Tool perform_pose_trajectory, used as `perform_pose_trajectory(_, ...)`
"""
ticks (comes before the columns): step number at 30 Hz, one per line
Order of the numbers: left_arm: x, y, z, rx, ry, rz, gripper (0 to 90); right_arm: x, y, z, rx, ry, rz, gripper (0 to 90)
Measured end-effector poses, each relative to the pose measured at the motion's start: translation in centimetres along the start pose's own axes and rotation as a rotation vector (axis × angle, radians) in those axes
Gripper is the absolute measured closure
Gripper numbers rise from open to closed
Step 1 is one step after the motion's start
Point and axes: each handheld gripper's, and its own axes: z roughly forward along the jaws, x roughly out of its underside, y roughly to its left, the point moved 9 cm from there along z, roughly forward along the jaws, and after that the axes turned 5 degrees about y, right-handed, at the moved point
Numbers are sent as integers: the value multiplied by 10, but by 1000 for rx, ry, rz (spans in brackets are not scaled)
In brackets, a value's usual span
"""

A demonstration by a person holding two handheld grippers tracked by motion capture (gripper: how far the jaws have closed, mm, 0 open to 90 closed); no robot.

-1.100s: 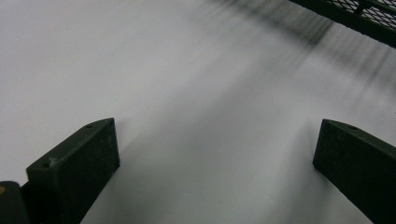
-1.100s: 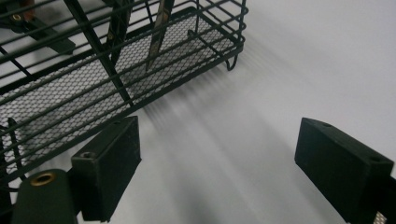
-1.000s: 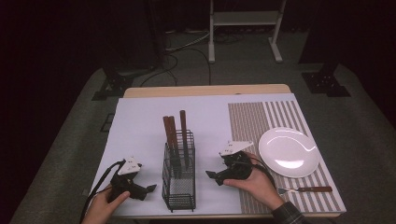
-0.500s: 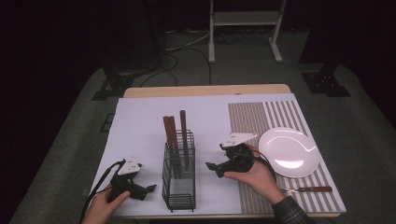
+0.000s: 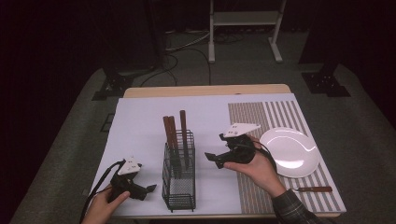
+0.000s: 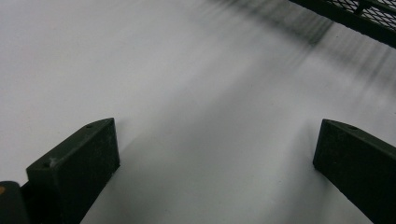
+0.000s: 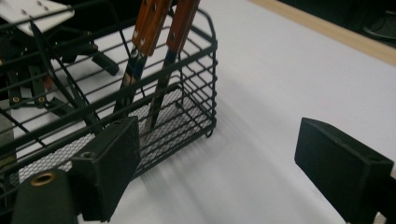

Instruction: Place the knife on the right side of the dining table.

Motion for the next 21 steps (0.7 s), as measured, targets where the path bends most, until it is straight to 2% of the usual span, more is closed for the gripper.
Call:
perform_pose_trajectory(8, 0, 0, 0, 0, -1, -1, 0, -20, -2, -3, 1, -35, -7, 128)
perform_pose_trajectory(21, 0, 0, 0, -2, -4, 1, 0, -42, -2, 4, -20, -66, -5, 130)
